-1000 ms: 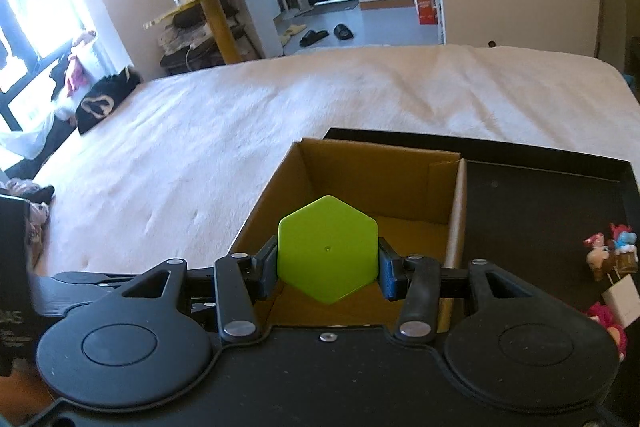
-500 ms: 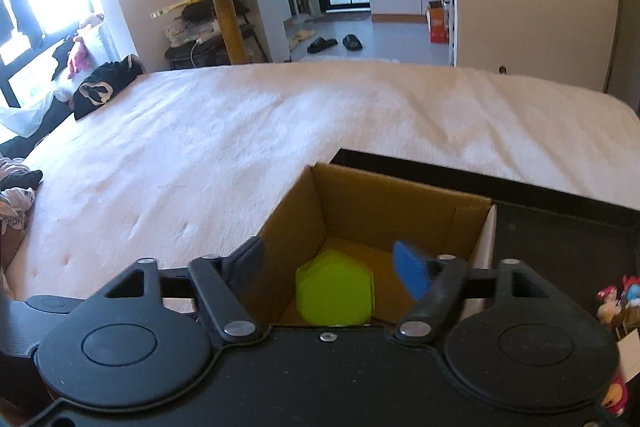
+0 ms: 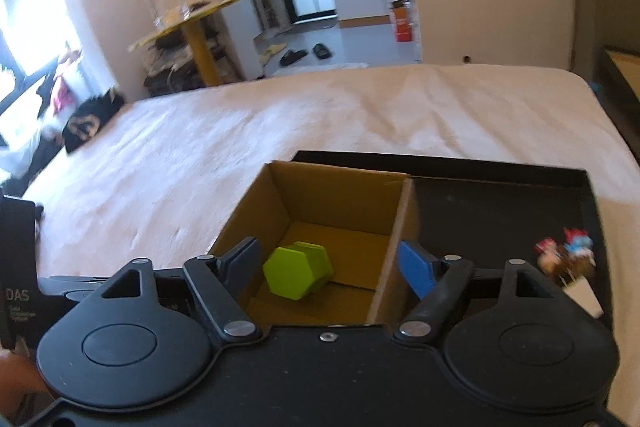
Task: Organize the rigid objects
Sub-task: 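Open the right gripper to drop the green block into the box, then move the right gripper to the lavender cube and close on it, then carry the lavender cube into the box with the right gripper and release it, then move the right gripper back to the tray toward the pink figurine, then grasp the pink figurine with the right gripper and lift it toward the box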
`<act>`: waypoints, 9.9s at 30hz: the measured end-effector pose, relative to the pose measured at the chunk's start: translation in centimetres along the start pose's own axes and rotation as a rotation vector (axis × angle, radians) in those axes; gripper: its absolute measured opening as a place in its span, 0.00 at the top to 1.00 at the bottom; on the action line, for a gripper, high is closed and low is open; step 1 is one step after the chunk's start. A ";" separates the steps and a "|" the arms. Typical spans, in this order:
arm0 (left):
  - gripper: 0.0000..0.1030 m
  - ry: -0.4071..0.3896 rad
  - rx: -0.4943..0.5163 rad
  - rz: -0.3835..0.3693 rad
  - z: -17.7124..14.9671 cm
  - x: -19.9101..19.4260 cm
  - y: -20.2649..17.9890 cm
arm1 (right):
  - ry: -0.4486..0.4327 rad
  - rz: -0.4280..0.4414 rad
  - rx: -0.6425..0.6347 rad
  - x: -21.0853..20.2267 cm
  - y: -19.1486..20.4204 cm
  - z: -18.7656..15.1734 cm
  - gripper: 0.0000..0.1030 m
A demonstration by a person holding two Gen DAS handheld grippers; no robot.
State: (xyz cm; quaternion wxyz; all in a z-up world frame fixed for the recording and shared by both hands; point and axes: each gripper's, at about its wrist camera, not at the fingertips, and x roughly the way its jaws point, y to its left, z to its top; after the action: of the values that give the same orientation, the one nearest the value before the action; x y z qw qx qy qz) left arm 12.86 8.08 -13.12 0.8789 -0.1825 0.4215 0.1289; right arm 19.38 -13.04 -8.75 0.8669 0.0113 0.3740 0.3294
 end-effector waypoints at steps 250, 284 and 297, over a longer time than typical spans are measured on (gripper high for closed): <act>0.47 0.080 0.126 0.216 1.2 0.7 -5.0 | 0.159 -0.135 0.185 4.1 -16.9 -7.2 0.60; 0.47 0.077 0.085 0.196 0.8 1.4 -3.5 | 0.192 -0.088 0.214 5.0 -14.7 -7.9 0.58; 0.47 0.061 0.086 0.179 0.9 0.9 -3.4 | 0.098 -0.103 0.191 2.1 -14.3 -5.6 0.58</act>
State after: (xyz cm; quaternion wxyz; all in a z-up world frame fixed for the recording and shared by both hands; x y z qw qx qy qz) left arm 15.31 5.51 -12.57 0.8577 -0.1100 0.4676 0.1831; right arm 24.84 -24.30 -17.89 0.8582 0.0584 0.4458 0.2476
